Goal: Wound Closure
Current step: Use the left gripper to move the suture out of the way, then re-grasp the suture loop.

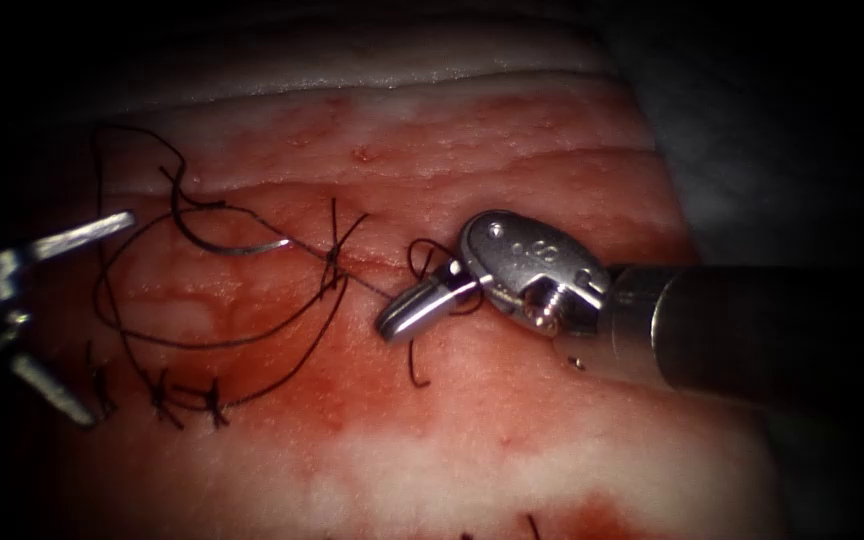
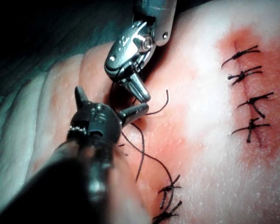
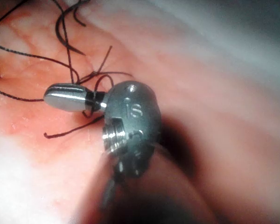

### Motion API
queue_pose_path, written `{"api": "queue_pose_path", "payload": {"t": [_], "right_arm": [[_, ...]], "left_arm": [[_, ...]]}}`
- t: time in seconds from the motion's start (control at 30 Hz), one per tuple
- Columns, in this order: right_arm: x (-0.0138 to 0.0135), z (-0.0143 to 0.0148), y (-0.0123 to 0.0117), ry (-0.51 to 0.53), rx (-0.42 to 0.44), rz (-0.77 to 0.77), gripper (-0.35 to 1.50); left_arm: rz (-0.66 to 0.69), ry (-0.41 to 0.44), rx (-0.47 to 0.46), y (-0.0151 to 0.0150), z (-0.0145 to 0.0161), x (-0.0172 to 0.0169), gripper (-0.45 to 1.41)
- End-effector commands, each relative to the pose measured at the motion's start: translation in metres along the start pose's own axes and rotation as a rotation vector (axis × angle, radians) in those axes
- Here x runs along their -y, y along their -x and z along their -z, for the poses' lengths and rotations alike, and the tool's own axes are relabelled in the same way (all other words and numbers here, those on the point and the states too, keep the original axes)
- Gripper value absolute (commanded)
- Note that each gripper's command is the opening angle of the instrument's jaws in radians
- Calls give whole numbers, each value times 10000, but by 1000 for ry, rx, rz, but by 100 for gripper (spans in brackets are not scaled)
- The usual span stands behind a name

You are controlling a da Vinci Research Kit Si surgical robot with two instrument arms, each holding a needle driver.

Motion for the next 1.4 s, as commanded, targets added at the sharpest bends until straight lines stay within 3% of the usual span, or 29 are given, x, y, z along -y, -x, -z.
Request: {"api": "queue_pose_path", "payload": {"t": [0.03, 0.07, 0.1, 0.17, 0.3, 0.43, 0.47, 0.67, 0.87, 1.0, 1.4], "right_arm": [[-7, -5, 2, -3, 0, 3, -35], [-7, -5, 2, -3, 0, 3, -35], [-5, -5, 2, -5, 1, 3, -35], [-4, -4, 2, -6, 1, 3, -35], [-3, -3, 2, -8, 1, 2, -35], [-3, -4, 2, -7, 1, 3, -35], [-3, -4, 3, -8, 1, 3, -35], [-3, -4, 2, -7, 1, 2, -35], [-3, -3, 3, -7, 2, 3, -35], [-3, -3, 3, -7, 2, 3, -35], [-3, -4, 6, -6, 4, 5, -35]], "left_arm": [[-17, -15, 21, 3, -18, 12, 69], [-17, -15, 21, 3, -18, 12, 69], [-26, -55, 108, 16, -47, 36, 69], [-37, -46, 161, 28, -61, 47, 66], [-71, -29, 276, 59, -90, 65, 34], [-104, -10, 350, 85, -109, 71, 34], [-132, 35, 389, 96, -117, 66, 36], [-150, 118, 482, 114, -132, 47, 39], [-134, 146, 483, 112, -130, 44, 49], [-127, 144, 472, 108, -123, 48, 74], [-52, 82, 387, 86, -105, 52, 56]]}}
